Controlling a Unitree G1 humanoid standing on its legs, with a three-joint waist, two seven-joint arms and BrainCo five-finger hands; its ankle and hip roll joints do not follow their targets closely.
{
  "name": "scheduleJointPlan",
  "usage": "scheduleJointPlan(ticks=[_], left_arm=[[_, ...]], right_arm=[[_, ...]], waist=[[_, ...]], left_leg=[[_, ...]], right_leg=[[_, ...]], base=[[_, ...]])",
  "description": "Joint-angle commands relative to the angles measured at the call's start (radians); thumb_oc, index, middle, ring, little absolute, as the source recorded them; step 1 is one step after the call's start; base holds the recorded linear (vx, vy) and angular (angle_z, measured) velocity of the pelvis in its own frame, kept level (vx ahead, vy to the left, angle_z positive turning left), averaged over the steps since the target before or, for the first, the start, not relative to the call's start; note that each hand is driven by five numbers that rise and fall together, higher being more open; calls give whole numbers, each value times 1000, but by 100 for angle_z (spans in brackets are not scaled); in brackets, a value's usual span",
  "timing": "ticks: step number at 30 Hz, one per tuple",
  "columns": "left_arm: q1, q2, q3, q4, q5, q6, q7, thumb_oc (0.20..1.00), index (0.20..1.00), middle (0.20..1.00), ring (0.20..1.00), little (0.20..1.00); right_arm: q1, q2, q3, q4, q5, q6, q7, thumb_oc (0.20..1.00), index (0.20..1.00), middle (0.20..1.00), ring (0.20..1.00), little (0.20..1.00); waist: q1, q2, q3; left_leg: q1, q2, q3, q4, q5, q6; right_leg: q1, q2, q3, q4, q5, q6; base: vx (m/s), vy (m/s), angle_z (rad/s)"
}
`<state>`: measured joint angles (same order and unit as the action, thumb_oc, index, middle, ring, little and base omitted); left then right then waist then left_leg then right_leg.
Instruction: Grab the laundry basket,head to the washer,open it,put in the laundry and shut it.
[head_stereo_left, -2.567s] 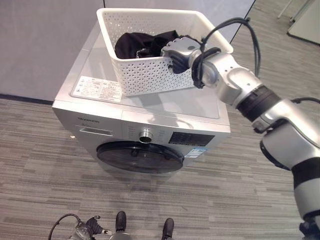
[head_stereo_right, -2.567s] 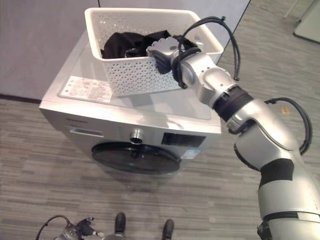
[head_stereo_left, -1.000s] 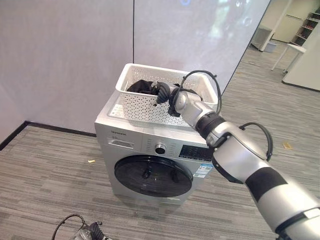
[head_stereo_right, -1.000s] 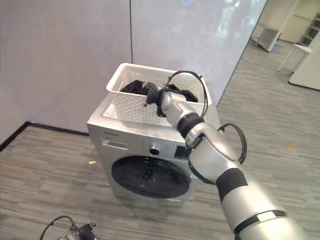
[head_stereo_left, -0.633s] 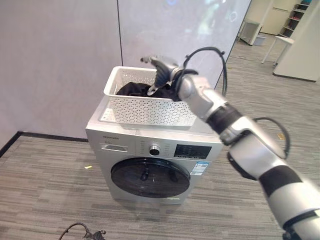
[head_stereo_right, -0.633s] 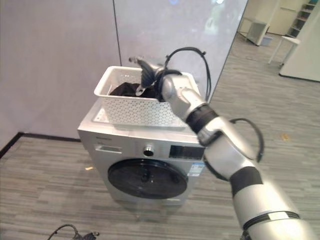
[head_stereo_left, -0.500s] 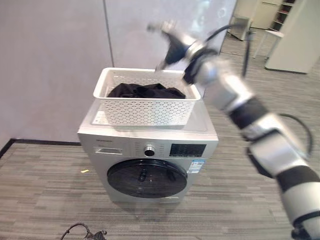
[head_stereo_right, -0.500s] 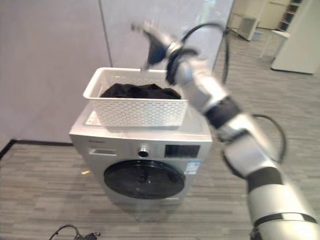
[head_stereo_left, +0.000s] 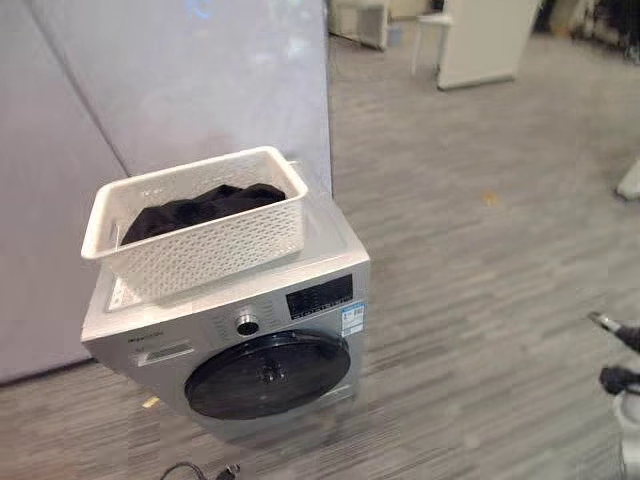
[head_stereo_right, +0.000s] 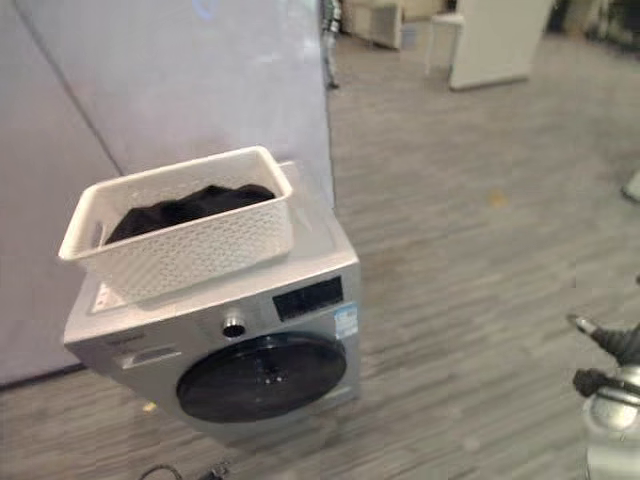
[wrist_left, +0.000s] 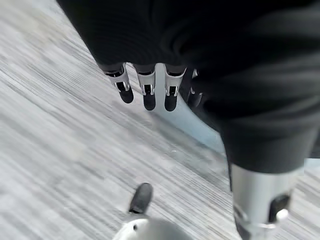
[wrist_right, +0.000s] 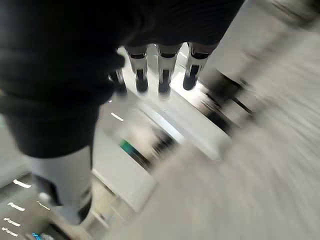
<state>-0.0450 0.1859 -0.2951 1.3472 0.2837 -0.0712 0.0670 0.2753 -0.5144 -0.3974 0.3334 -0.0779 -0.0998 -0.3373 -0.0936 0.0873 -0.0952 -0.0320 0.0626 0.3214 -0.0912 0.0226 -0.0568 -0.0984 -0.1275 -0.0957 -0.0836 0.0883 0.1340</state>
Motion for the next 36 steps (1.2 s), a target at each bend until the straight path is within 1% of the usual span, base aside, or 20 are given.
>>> scheduleJointPlan(ticks=[1,2,3,4,5,6,7,8,10,11,12,13,15,18,19,26,28,30,33,36], left_arm=[[-79,38,9,63,11,-7,17,1000,1000,1000,1000,1000],[-78,40,10,64,5,-5,19,1000,1000,1000,1000,1000],[-70,42,5,68,1,-6,18,1000,1000,1000,1000,1000],[-69,42,-2,64,0,-8,14,1000,1000,1000,1000,1000],[-68,43,0,63,0,-8,14,1000,1000,1000,1000,1000],[-67,42,-7,57,-6,-12,12,1000,1000,1000,1000,1000],[-68,43,-9,45,-15,-24,15,1000,1000,1000,1000,1000],[-67,43,-13,35,-16,-30,16,1000,1000,1000,1000,1000],[-67,43,-19,29,-10,-33,21,1000,1000,1000,1000,1000],[-69,43,-30,18,7,-38,23,1000,1000,1000,1000,1000],[-69,44,-30,18,7,-38,23,1000,1000,1000,1000,1000],[-71,42,-40,14,27,-45,26,1000,1000,1000,1000,1000],[-72,45,-49,8,37,-46,21,1000,1000,1000,1000,1000],[-73,45,-62,5,41,-50,16,1000,1000,1000,1000,1000],[-70,45,-71,2,50,-52,12,1000,1000,1000,1000,1000],[-61,47,-83,-7,57,-55,8,1000,1000,1000,1000,1000],[-57,46,-87,-16,53,-56,7,1000,1000,1000,1000,1000],[-56,45,-87,-17,52,-57,7,1000,1000,1000,1000,1000],[-51,41,-97,-24,49,-58,8,1000,1000,1000,1000,1000],[-52,41,-102,-29,49,-57,7,1000,1000,1000,1000,1000]], right_arm=[[-126,103,82,148,368,-106,78,1000,1000,1000,1000,1000],[-119,124,116,194,416,-103,106,1000,1000,1000,1000,1000],[-136,146,166,293,494,-105,142,1000,1000,1000,1000,1000],[-139,154,214,346,514,-81,196,1000,1000,1000,1000,1000],[-144,151,218,354,518,-85,200,1000,1000,1000,1000,1000],[-149,157,272,381,506,-72,227,1000,1000,1000,1000,1000],[-166,160,365,413,450,-59,281,1000,1000,1000,1000,1000],[-168,156,403,385,394,-55,298,1000,1000,1000,1000,1000],[-174,153,425,383,362,-56,303,1000,1000,1000,1000,1000],[-173,119,473,317,261,-53,334,1000,1000,1000,1000,1000],[-173,119,473,317,261,-53,334,1000,1000,1000,1000,1000],[-179,73,520,287,158,-65,356,1000,1000,1000,1000,1000],[-200,40,555,292,104,-63,369,1000,1000,1000,1000,1000],[-228,35,583,312,114,-66,379,1000,1000,1000,1000,1000],[-256,34,617,328,113,-70,395,1000,1000,1000,1000,1000],[-333,50,705,334,141,-74,426,1000,1000,1000,1000,1000],[-374,57,751,346,137,-76,436,1000,1000,1000,1000,1000],[-381,59,756,352,134,-75,435,1000,1000,1000,1000,1000],[-436,54,793,350,67,-72,417,1000,1000,1000,1000,1000],[-462,51,801,343,38,-68,403,1000,1000,1000,1000,1000]], waist=[[14,-108,56],[12,-107,60],[13,-106,65],[13,-103,70],[11,-103,68],[12,-100,73],[13,-99,75],[13,-98,76],[13,-97,77],[11,-98,80],[11,-98,79],[14,-102,80],[22,-105,81],[30,-106,81],[40,-106,82],[68,-101,86],[82,-98,93],[85,-98,94],[102,-96,103],[109,-96,110]], left_leg=[[-12,1,-10,4,32,-10],[-17,3,-5,4,39,-13],[-14,6,0,4,37,-17],[-19,9,4,4,45,-19],[-20,9,5,4,45,-20],[-21,11,7,4,48,-21],[-19,14,11,4,51,-24],[-18,15,14,4,51,-25],[-17,17,16,4,53,-27],[-16,18,17,4,54,-28],[-17,18,16,4,54,-28],[-18,19,14,4,55,-28],[-20,20,9,4,57,-29],[-21,21,5,4,58,-30],[-22,20,-1,4,58,-30],[-28,18,-16,4,60,-31],[-35,16,-25,4,62,-29],[-37,15,-28,4,63,-29],[-48,13,-40,4,65,-27],[-55,13,-46,4,67,-27]], right_leg=[[59,-12,-36,10,48,11],[53,-12,-34,8,54,9],[51,-11,-31,8,52,10],[44,-11,-28,7,57,8],[42,-10,-26,7,58,7],[39,-10,-24,7,60,6],[36,-9,-18,8,62,4],[34,-8,-17,7,62,3],[34,-8,-17,7,61,2],[34,-6,-17,7,59,1],[33,-6,-17,7,60,1],[33,-6,-21,7,58,1],[34,-5,-27,7,57,1],[37,-5,-31,6,54,0],[40,-5,-37,6,51,-1],[43,-9,-53,2,48,-2],[40,-11,-61,1,48,-1],[39,-12,-63,0,48,-1],[35,-14,-72,1,48,-1],[31,-14,-76,1,48,-2]], base=[[-65,-50,1],[-38,-36,-4],[-47,-34,-8],[-21,-20,-11],[-35,-14,-8],[-7,-18,-6],[-4,-22,-4],[8,-21,-9],[-2,-18,-7],[0,0,0],[-12,-33,1],[0,0,0],[-16,-38,2],[-4,-8,1],[0,0,0],[-9,-9,7],[-20,-3,14],[-6,1,5],[-4,0,1],[-14,0,15]])
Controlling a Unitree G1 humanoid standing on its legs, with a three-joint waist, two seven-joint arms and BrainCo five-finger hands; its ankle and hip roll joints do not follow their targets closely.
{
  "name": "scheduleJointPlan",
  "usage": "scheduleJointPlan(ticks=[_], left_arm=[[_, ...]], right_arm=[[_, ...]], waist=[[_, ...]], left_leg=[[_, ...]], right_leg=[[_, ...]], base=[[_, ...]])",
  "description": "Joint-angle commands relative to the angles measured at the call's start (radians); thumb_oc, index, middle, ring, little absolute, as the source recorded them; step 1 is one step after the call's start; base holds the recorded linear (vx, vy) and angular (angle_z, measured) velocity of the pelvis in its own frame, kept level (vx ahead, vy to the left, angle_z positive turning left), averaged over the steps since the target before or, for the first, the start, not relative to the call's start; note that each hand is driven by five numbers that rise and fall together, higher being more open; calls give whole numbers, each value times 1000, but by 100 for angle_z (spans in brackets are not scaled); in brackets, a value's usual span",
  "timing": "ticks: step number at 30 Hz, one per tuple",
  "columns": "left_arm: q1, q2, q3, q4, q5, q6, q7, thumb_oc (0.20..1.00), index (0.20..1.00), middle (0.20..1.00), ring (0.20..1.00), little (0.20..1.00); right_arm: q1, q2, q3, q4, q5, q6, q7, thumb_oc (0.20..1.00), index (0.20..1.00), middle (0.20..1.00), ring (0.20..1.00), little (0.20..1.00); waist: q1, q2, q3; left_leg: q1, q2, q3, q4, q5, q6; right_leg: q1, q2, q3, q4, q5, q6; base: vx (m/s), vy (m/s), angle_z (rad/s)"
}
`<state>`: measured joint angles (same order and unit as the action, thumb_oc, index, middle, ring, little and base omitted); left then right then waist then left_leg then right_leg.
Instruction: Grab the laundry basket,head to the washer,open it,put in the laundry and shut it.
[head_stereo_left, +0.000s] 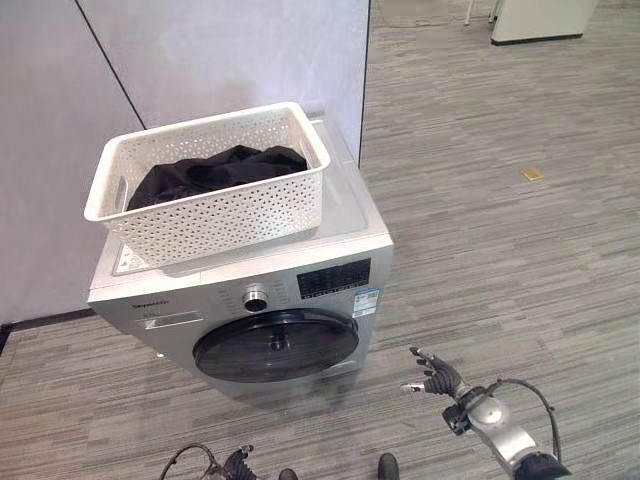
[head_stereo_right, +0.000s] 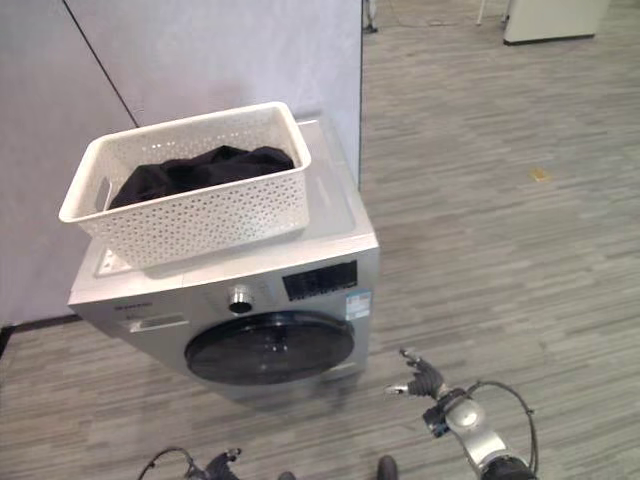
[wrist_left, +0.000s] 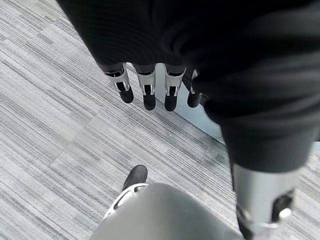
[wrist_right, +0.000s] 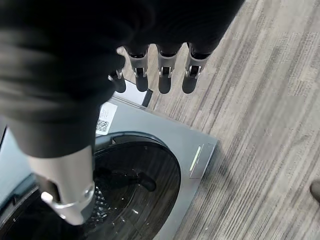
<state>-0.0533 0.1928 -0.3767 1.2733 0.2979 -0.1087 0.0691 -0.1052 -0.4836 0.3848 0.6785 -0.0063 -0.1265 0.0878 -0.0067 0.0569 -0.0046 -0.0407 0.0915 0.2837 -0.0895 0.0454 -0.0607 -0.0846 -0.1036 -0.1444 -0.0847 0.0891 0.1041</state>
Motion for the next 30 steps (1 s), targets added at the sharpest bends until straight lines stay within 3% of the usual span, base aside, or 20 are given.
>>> scheduleJointPlan(ticks=[1,13,23,30], left_arm=[[-44,33,-26,40,34,-20,8,1000,1000,1000,1000,1000],[-64,37,-88,-2,48,-16,11,1000,1000,1000,1000,1000],[-89,48,-145,-35,26,-20,22,1000,1000,1000,1000,1000],[-93,59,-203,-104,7,-21,27,1000,1000,1000,1000,1000]], right_arm=[[-102,23,27,-10,-44,-42,-31,1000,1000,1000,1000,1000],[-334,57,168,-6,-197,-24,-74,1000,1000,1000,1000,1000],[-511,137,267,181,-282,5,-121,1000,1000,1000,1000,1000],[-636,136,259,370,-354,48,-180,1000,1000,1000,1000,1000]], waist=[[28,-66,26],[84,-59,71],[128,-18,111],[145,36,163]], left_leg=[[-54,-16,-13,2,47,-23],[-121,-17,-43,2,69,-24],[-174,-27,-55,2,86,-24],[-211,-50,-71,2,91,-10]], right_leg=[[13,-39,-32,3,49,28],[-36,-45,-52,-1,66,29],[-87,-55,-51,-2,83,32],[-138,-64,-29,37,75,26]], base=[[-21,1,10],[-29,-2,8],[-22,12,6],[-4,31,-8]])
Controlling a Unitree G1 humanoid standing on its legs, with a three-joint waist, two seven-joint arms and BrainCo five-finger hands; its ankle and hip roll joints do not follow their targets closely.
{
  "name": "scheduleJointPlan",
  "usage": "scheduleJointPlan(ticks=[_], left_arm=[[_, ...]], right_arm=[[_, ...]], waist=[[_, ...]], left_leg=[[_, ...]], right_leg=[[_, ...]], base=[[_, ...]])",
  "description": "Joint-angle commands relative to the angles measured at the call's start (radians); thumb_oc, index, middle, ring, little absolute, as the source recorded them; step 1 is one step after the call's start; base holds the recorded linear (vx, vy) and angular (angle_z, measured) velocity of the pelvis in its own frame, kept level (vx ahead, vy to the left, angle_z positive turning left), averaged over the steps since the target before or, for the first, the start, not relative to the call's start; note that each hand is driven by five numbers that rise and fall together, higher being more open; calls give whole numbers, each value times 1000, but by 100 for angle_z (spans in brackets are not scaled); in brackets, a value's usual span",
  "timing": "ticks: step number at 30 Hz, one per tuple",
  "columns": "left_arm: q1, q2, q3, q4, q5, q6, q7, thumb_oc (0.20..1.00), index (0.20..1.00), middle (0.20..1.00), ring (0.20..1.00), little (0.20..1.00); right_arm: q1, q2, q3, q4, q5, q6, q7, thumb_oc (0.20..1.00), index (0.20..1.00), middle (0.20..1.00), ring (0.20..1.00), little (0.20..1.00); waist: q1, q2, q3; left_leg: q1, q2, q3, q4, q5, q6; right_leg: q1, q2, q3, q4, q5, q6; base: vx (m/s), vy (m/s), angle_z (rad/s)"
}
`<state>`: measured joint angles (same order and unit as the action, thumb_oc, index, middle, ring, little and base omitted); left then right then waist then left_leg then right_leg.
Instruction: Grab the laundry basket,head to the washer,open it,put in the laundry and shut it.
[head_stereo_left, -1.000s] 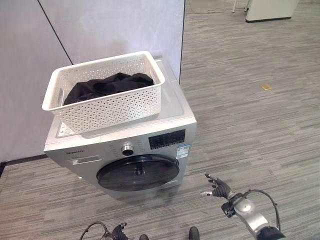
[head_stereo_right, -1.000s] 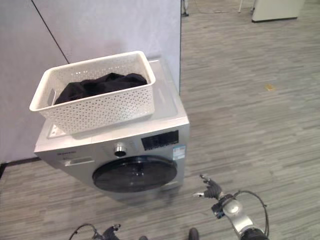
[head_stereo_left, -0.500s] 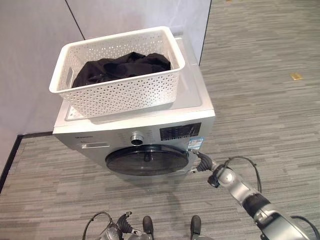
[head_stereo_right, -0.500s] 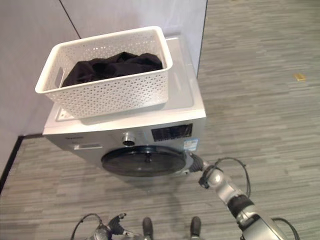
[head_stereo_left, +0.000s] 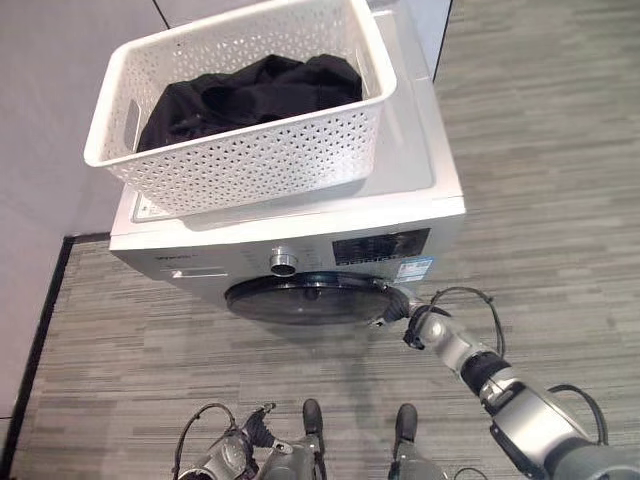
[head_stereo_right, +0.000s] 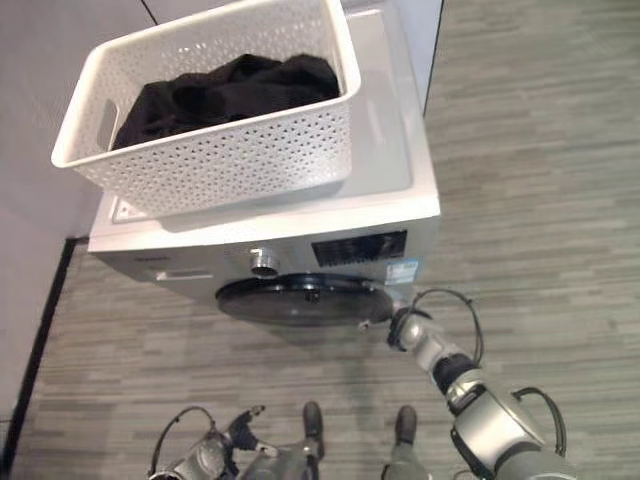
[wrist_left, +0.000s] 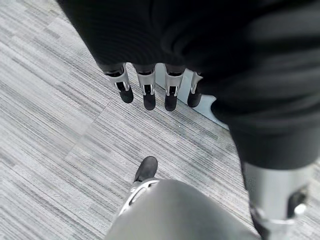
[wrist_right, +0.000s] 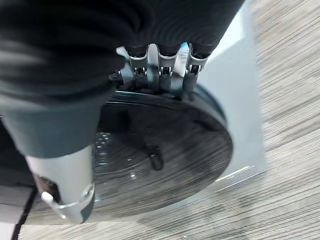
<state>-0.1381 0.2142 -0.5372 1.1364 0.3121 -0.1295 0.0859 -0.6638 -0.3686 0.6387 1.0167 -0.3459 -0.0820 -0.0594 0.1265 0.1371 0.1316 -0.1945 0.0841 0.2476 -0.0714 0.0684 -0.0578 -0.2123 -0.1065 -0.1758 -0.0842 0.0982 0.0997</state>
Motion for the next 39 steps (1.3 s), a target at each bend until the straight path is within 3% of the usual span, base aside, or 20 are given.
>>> scheduleJointPlan(ticks=[1,5,6,7,8,12,15,17,19,20,21,23,24,26,27,29,31,33,37,39], left_arm=[[-13,42,-47,18,-16,1,14,1000,1000,1000,1000,1000],[-25,59,-46,-19,-29,3,16,1000,1000,1000,1000,1000],[-33,69,-43,-40,-45,3,21,1000,1000,1000,1000,1000],[-34,69,-42,-41,-45,4,20,1000,1000,1000,1000,1000],[-39,78,-35,-69,-61,1,20,1000,1000,1000,1000,1000],[-39,86,-17,-93,-88,4,14,1000,1000,1000,1000,1000],[-30,120,8,-151,-119,14,12,1000,1000,1000,1000,1000],[-16,137,48,-147,-144,27,17,1000,1000,1000,1000,1000],[-21,136,66,-91,-148,30,29,1000,1000,1000,1000,1000],[-27,132,89,-33,-156,36,38,1000,1000,1000,1000,1000],[-36,121,114,7,-157,45,44,1000,1000,1000,1000,1000],[-52,124,129,42,-128,54,52,1000,1000,1000,1000,1000],[-61,129,157,86,-129,59,65,1000,1000,1000,1000,1000],[-58,131,175,98,-129,57,73,1000,1000,1000,1000,1000],[-51,126,197,113,-135,56,68,1000,1000,1000,1000,1000],[-43,121,180,111,-122,51,55,1000,1000,1000,1000,1000],[-37,120,177,112,-103,52,55,1000,1000,1000,1000,1000],[-32,121,155,112,-77,43,52,1000,1000,1000,1000,1000],[-30,117,138,115,-52,44,49,1000,1000,1000,1000,1000],[-38,116,125,105,-47,43,50,1000,1000,1000,1000,1000]], right_arm=[[-92,20,8,37,-6,1,-33,1000,1000,1000,1000,1000],[-116,16,12,63,13,-4,-25,1000,1000,1000,1000,1000],[-139,5,12,103,0,3,-39,1000,1000,1000,1000,1000],[-140,5,12,104,0,3,-40,1000,1000,1000,1000,1000],[-162,-11,6,131,7,3,-48,1000,1000,1000,1000,1000],[-165,-14,-10,140,71,-11,-39,1000,1000,1000,1000,1000],[-191,-33,-27,130,125,-18,-47,1000,1000,1000,1000,1000],[-187,-42,-49,114,153,-19,-59,1000,1000,1000,1000,1000],[-187,-38,-58,112,164,-19,-64,1000,1000,1000,1000,1000],[-179,-34,-62,100,171,-19,-70,1000,1000,1000,1000,1000],[-153,-38,-69,66,177,-22,-79,1000,1000,1000,1000,1000],[-103,-44,-94,32,197,-19,-86,1000,1000,1000,1000,1000],[-106,-38,-92,16,206,-9,-93,1000,1000,1000,1000,1000],[-101,-25,-92,12,211,-9,-95,1000,1000,1000,1000,1000],[-57,13,-92,-10,223,-14,-91,1000,1000,1000,1000,1000],[-17,41,-95,1,243,-17,-84,1000,1000,1000,1000,1000],[19,57,-97,-34,244,-16,-71,1000,1000,1000,1000,1000],[32,73,-100,-23,250,-19,-73,1000,1000,1000,1000,1000],[49,97,-91,-42,253,-19,-59,1000,1000,1000,1000,1000],[34,121,-69,-19,245,-19,-53,1000,1000,1000,1000,1000]], waist=[[7,-30,44],[13,-9,71],[14,6,81],[15,6,80],[17,16,87],[39,25,91],[68,31,140],[76,34,163],[74,30,164],[67,21,162],[46,7,156],[7,-25,146],[11,-48,154],[8,-57,159],[16,-75,152],[19,-65,124],[18,-55,92],[26,-53,74],[28,-64,66],[38,-80,77]], left_leg=[[-57,-45,-39,-16,64,-6],[-56,-50,-47,-16,67,10],[-56,-60,-61,-12,69,17],[-59,-59,-60,-13,73,17],[-71,-69,-73,12,65,24],[-120,-74,-107,80,54,31],[-203,-48,-193,194,62,16],[-259,-29,-241,201,117,-14],[-275,-14,-240,182,152,-30],[-286,13,-213,157,198,-46],[-288,61,-95,112,207,-51],[-247,120,65,66,177,-71],[-224,142,23,150,146,-71],[-219,136,-9,205,106,-64],[-186,116,-38,274,8,-53],[-106,96,-47,209,-4,-59],[-41,85,-43,62,32,-59],[-28,73,-46,6,45,-56],[-23,51,-38,31,18,-42],[-52,27,-39,127,-38,-31]], right_leg=[[-35,-60,18,77,51,24],[-93,-59,56,193,-1,13],[-119,-54,93,250,-32,8],[-123,-53,94,250,-28,7],[-139,-38,154,272,-49,0],[-151,-14,195,292,-76,-18],[-156,28,137,361,-125,-59],[-161,47,67,375,-134,-79],[-162,53,37,366,-133,-85],[-154,51,-1,350,-137,-87],[-145,38,-54,330,-135,-83],[-110,3,-132,305,-154,-56],[-103,-22,-171,289,-128,-55],[-102,-32,-181,282,-117,-59],[-81,-59,-209,250,-103,-59],[-45,-63,-238,223,-94,-45],[-35,-67,-260,207,-66,-27],[-35,-86,-276,196,-45,-15],[-32,-112,-264,176,-9,1],[-31,-141,-248,171,15,13]], base=[[-29,57,4],[-47,35,-8],[-34,28,-6],[-56,23,5],[-42,2,12],[-94,-111,19],[-218,-404,40],[-263,-433,108],[-155,-248,130],[-131,-212,119],[-81,-282,110],[-96,-244,152],[-180,-180,204],[-183,-65,141],[-157,2,42],[0,101,34],[49,163,79],[-18,166,59],[-8,246,3],[-30,215,-6]])
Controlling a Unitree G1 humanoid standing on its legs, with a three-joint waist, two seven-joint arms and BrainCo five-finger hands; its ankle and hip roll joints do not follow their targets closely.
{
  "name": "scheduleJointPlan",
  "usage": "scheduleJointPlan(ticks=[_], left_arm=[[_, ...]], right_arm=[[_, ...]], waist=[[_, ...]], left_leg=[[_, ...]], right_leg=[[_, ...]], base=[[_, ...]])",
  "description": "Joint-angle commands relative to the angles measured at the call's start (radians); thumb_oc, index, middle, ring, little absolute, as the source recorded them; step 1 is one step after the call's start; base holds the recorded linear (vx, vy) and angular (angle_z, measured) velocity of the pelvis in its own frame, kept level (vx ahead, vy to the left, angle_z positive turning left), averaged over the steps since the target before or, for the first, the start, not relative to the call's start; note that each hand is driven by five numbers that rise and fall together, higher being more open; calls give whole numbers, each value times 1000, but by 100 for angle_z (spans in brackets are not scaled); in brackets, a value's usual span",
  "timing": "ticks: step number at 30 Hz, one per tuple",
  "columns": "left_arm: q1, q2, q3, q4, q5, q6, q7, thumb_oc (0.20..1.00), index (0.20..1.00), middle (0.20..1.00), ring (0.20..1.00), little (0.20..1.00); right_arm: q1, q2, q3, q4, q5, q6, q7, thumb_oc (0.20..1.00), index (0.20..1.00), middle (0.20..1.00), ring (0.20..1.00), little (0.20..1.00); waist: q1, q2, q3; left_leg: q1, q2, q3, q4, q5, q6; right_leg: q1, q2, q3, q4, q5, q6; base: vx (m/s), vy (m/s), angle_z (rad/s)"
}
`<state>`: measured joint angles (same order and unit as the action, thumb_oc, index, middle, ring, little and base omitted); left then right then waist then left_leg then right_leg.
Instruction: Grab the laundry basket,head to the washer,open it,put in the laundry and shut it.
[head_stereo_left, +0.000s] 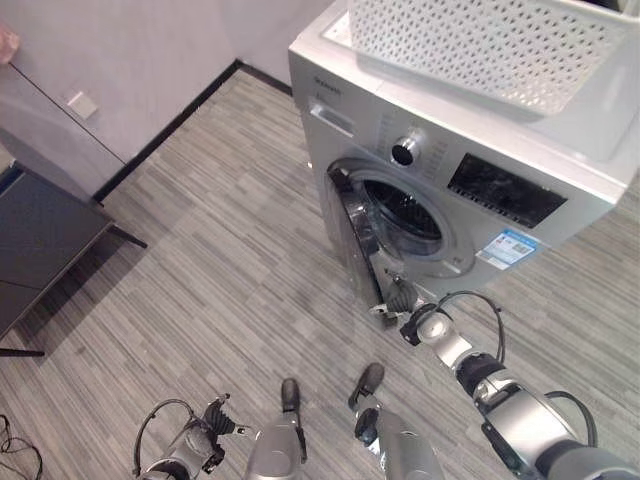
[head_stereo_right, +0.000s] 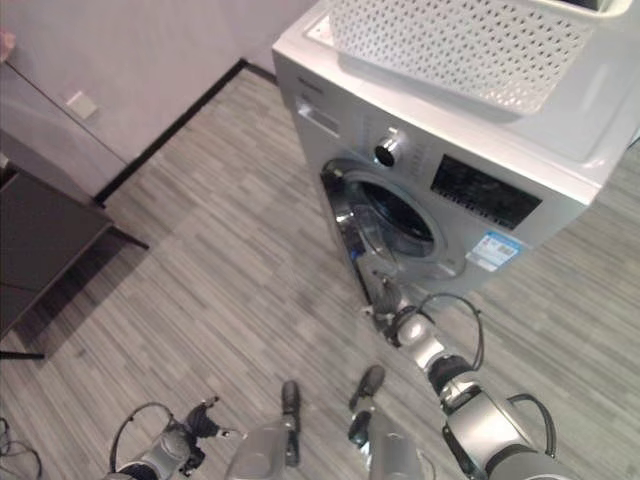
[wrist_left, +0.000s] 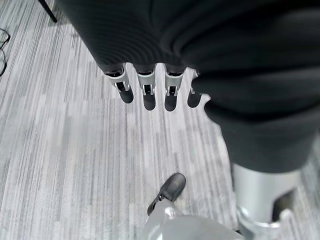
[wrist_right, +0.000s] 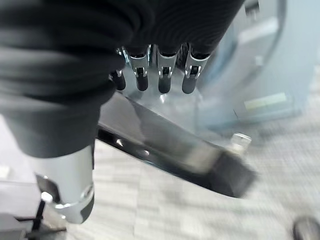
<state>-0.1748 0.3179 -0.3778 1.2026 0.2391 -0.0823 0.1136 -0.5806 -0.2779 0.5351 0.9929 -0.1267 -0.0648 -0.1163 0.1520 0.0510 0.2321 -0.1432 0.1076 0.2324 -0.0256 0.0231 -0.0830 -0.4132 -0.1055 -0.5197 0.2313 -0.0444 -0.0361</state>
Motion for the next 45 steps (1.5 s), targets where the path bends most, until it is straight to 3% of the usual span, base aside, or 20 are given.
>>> scheduleJointPlan(ticks=[1,7,11,14,17,24,25,28,29,30,32,33,35,38,39,40,41,42,44,45], left_arm=[[-4,12,-40,36,29,-7,25,1000,1000,1000,1000,1000],[-17,6,-96,25,47,-16,20,1000,1000,1000,1000,1000],[-42,21,-143,36,66,-14,25,1000,1000,1000,1000,1000],[-49,28,-155,30,73,-18,35,1000,1000,1000,1000,1000],[-51,29,-160,26,71,-19,39,1000,1000,1000,1000,1000],[-58,-13,-159,38,90,-15,46,1000,1000,1000,1000,1000],[-58,-24,-172,42,139,-23,53,1000,1000,1000,1000,1000],[-51,-31,-148,52,142,-20,56,1000,1000,1000,1000,1000],[-43,-42,-100,65,123,-17,64,1000,1000,1000,1000,1000],[-42,-44,-101,66,123,-17,64,1000,1000,1000,1000,1000],[-37,-48,-56,73,116,-20,63,1000,1000,1000,1000,1000],[-38,-48,-30,79,111,-21,62,1000,1000,1000,1000,1000],[-57,-40,-10,65,99,-21,63,1000,1000,1000,1000,1000],[-76,-38,-7,79,91,-19,71,1000,1000,1000,1000,1000],[-96,-31,5,108,92,-9,70,1000,1000,1000,1000,1000],[-110,-23,18,126,99,-3,69,1000,1000,1000,1000,1000],[-121,-10,29,148,99,6,64,1000,1000,1000,1000,1000],[-125,0,39,168,94,11,62,1000,1000,1000,1000,1000],[-129,6,44,179,90,11,65,1000,1000,1000,1000,1000],[-90,13,66,219,85,16,38,1000,1000,1000,1000,1000]], right_arm=[[-59,44,47,9,18,-36,9,1000,1000,1000,1000,1000],[-142,134,109,62,-17,-31,23,1000,1000,1000,1000,1000],[-278,262,217,38,-64,-38,52,1000,1000,1000,1000,1000],[-331,340,274,-69,1,-74,91,1000,1000,1000,1000,1000],[-348,353,294,-108,53,-91,108,1000,1000,1000,1000,1000],[-157,243,325,-225,27,-98,112,1000,1000,1000,1000,1000],[-29,177,296,-217,-9,-103,103,1000,1000,1000,1000,1000],[66,99,273,-282,-63,-105,120,1000,1000,1000,1000,1000],[184,0,209,-318,-95,-113,123,1000,1000,1000,1000,1000],[187,-4,209,-323,-95,-111,124,1000,1000,1000,1000,1000],[338,-122,122,-388,-125,-124,138,1000,1000,1000,1000,1000],[431,-183,63,-396,-156,-137,130,1000,1000,1000,1000,1000],[546,-239,-27,-356,-188,-141,111,1000,1000,1000,1000,1000],[590,-272,-51,-322,-212,-139,108,1000,1000,1000,1000,1000],[627,-276,-90,-227,-228,-135,101,1000,1000,1000,1000,1000],[642,-278,-115,-156,-237,-128,90,1000,1000,1000,1000,1000],[646,-281,-133,-87,-239,-122,82,1000,1000,1000,1000,1000],[647,-282,-139,-45,-239,-119,83,1000,1000,1000,1000,1000],[634,-285,-135,-6,-238,-119,83,1000,1000,1000,1000,1000],[617,-270,-124,94,-244,-108,115,1000,1000,1000,1000,1000]], waist=[[15,2,-18],[50,-9,-21],[90,-10,-39],[109,-13,-49],[114,-14,-57],[59,-35,-74],[11,-49,-73],[-33,-58,-81],[-86,-64,-83],[-84,-63,-83],[-144,-69,-92],[-187,-82,-97],[-217,-98,-87],[-223,-104,-79],[-247,-105,-95],[-260,-99,-109],[-254,-85,-119],[-243,-70,-123],[-242,-60,-119],[-252,-52,-128]], left_leg=[[-109,-5,-24,108,-12,0],[-122,-38,-24,136,-45,21],[-122,-60,-31,125,-52,29],[-119,-66,-27,119,-53,29],[-114,-65,-23,112,-53,28],[-56,-42,3,93,-55,20],[-36,-32,36,89,-34,24],[3,-16,66,78,-32,19],[49,5,102,68,-31,12],[52,6,104,67,-31,12],[88,32,141,86,-40,-2],[81,67,153,210,-17,-23],[34,145,138,429,87,-68],[-15,128,61,484,103,-68],[-46,119,66,361,76,-47],[-61,143,97,271,86,-46],[-71,147,83,145,148,-54],[-78,150,6,64,184,-56],[-65,162,-34,10,213,-69],[-25,163,-90,60,145,-65]], right_leg=[[169,-149,109,-148,169,154],[170,-170,131,-162,191,171],[181,-178,147,-197,215,182],[181,-179,153,-210,224,185],[183,-179,154,-216,225,187],[203,-162,178,-205,206,184],[201,-158,181,-195,212,173],[205,-144,205,-184,201,171],[208,-126,230,-158,181,168],[209,-126,232,-157,179,167],[220,-99,264,-137,148,162],[246,-60,305,-142,126,145],[285,-9,336,-151,107,106],[292,6,364,-140,88,91],[303,-1,397,-146,85,106],[313,-6,411,-154,78,121],[318,-7,437,-154,71,133],[321,-9,472,-149,68,140],[317,-11,494,-141,68,142],[317,-31,541,-131,55,158]], base=[[-14,129,-14],[23,127,-37],[39,41,14],[25,16,-5],[33,0,0],[50,-25,-4],[27,-37,-36],[75,-27,-35],[114,-45,-53],[107,-67,-53],[135,-139,-79],[166,-274,-92],[113,-300,-88],[89,-26,-58],[216,138,-102],[350,286,-77],[352,369,-67],[247,290,-39],[192,243,-107],[269,348,-128]])
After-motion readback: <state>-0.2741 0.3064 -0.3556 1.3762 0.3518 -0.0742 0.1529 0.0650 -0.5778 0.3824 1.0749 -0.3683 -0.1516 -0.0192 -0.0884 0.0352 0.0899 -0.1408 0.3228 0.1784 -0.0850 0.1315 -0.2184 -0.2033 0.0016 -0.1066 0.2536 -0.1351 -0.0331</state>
